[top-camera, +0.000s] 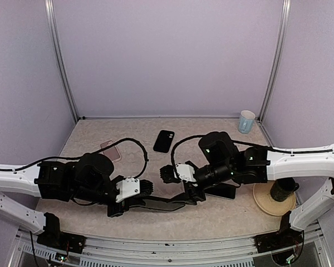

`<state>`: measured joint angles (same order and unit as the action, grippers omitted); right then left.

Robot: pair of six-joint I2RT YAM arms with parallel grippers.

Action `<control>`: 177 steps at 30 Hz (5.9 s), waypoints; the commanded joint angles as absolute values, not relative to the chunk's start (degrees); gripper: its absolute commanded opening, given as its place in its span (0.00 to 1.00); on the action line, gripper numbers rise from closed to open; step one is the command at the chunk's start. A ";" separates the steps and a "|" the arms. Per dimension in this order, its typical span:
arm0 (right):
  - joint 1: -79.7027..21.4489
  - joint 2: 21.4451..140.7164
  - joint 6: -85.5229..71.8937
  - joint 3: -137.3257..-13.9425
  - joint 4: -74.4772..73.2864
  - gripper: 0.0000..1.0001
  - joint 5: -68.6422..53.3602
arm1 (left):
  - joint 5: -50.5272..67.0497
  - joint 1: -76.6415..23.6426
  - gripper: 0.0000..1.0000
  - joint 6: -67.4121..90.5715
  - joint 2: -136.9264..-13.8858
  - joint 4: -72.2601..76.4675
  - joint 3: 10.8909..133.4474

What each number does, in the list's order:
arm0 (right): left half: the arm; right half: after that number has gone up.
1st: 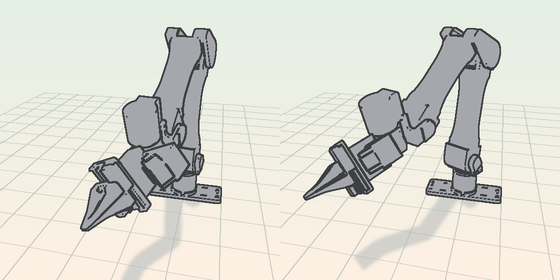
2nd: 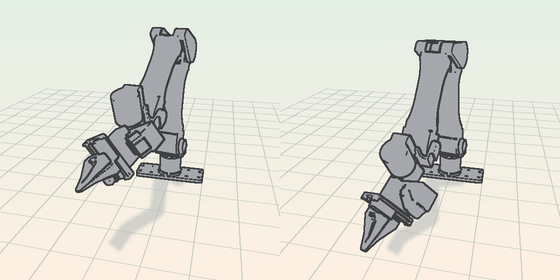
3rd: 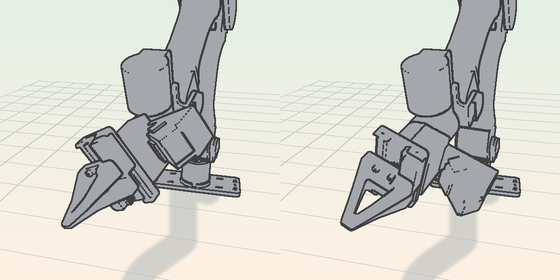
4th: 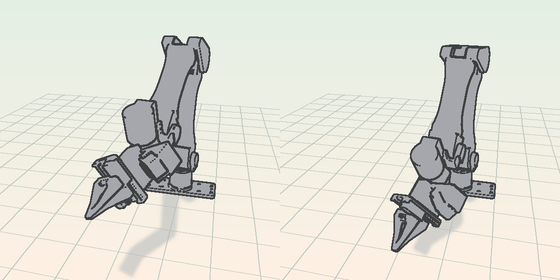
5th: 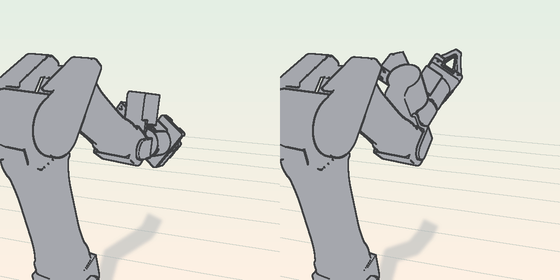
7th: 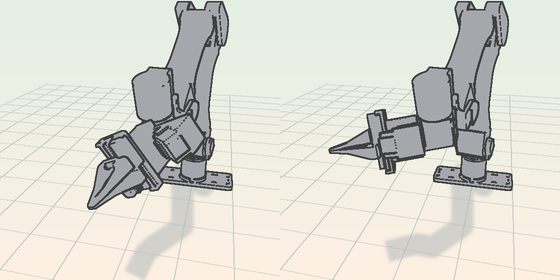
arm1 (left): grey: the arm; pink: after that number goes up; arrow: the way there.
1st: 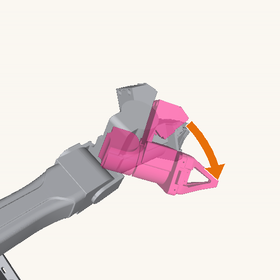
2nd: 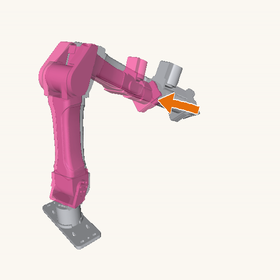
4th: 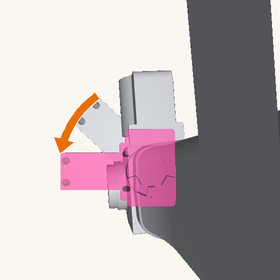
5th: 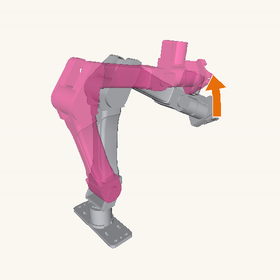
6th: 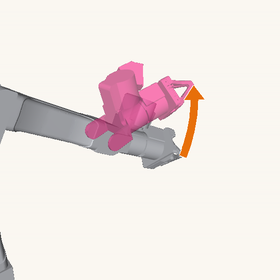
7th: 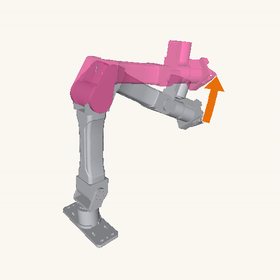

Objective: Put the phone into the phone case
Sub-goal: Pass from the left arm to the right, then place the phone with the phone case at the center of the board, then pick up the phone case from the corner of the board.

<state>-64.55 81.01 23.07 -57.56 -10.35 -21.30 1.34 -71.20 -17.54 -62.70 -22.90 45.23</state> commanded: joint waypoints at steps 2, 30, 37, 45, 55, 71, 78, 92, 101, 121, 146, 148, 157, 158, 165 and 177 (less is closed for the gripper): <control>-66.48 83.89 22.02 -58.16 -9.91 0.64 -21.39 | 2.68 -70.00 0.00 -16.36 -62.29 -19.78 47.69; -67.32 88.64 19.33 -60.02 -10.29 0.00 -18.40 | 3.09 -66.66 0.28 -15.58 -61.83 -19.12 46.38; -66.54 89.23 15.86 -60.68 -9.42 0.00 -18.59 | -3.56 -66.14 0.84 -12.78 -55.10 -16.52 44.62; -64.47 95.26 3.42 -64.89 -8.26 0.00 -19.94 | -13.66 -66.01 0.99 -6.43 -43.36 -12.30 41.05; -64.42 107.46 -18.29 -76.18 -6.84 0.00 -22.58 | -29.69 -66.01 0.99 3.96 -41.69 -13.24 40.81; -64.42 123.35 -50.81 -89.30 5.13 0.00 -16.53 | -40.45 -66.09 0.99 19.97 -32.38 -19.79 39.88; -64.67 127.32 -61.76 -89.91 12.30 0.00 -11.35 | -41.42 -66.09 0.99 21.31 -30.01 -22.31 39.99; -66.79 133.06 -70.54 -96.05 7.56 0.00 -1.97 | -39.11 -66.12 0.99 23.43 -26.96 -25.56 40.17; -66.88 135.39 -72.94 -97.77 3.31 0.01 -2.35 | -38.58 -66.11 0.99 24.48 -25.04 -27.07 39.82; -67.76 132.76 -72.74 -94.98 -3.16 0.31 1.79 | -37.56 -66.11 0.99 24.10 -23.68 -26.42 39.21; -68.19 113.00 -45.35 -86.01 -22.75 0.74 29.22 | -38.67 -66.16 0.99 29.60 -29.11 -24.70 37.82; -68.30 110.24 -40.88 -83.78 -22.53 0.84 32.04 | -38.84 -66.09 0.99 29.71 -30.07 -23.32 37.27; -67.87 95.70 -20.31 -66.67 -14.79 1.00 35.36 | -43.39 -68.99 0.99 26.55 -36.79 -13.18 33.57; -67.55 94.17 -17.19 -65.31 -14.27 1.00 33.96 | -44.27 -69.55 0.99 25.75 -38.06 -11.51 33.06; -59.53 85.49 -4.15 -60.40 -19.46 1.00 17.31 | -45.45 -69.98 0.99 20.69 -44.49 -1.68 32.53; -50.74 87.42 6.15 -56.23 -23.03 1.00 9.61 | -43.51 -69.15 0.99 24.23 -49.04 -1.54 33.35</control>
<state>-51.77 85.47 2.61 -58.67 -21.26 11.77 -43.42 -69.73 22.50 -49.17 -2.94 32.84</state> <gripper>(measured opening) 0.997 0.988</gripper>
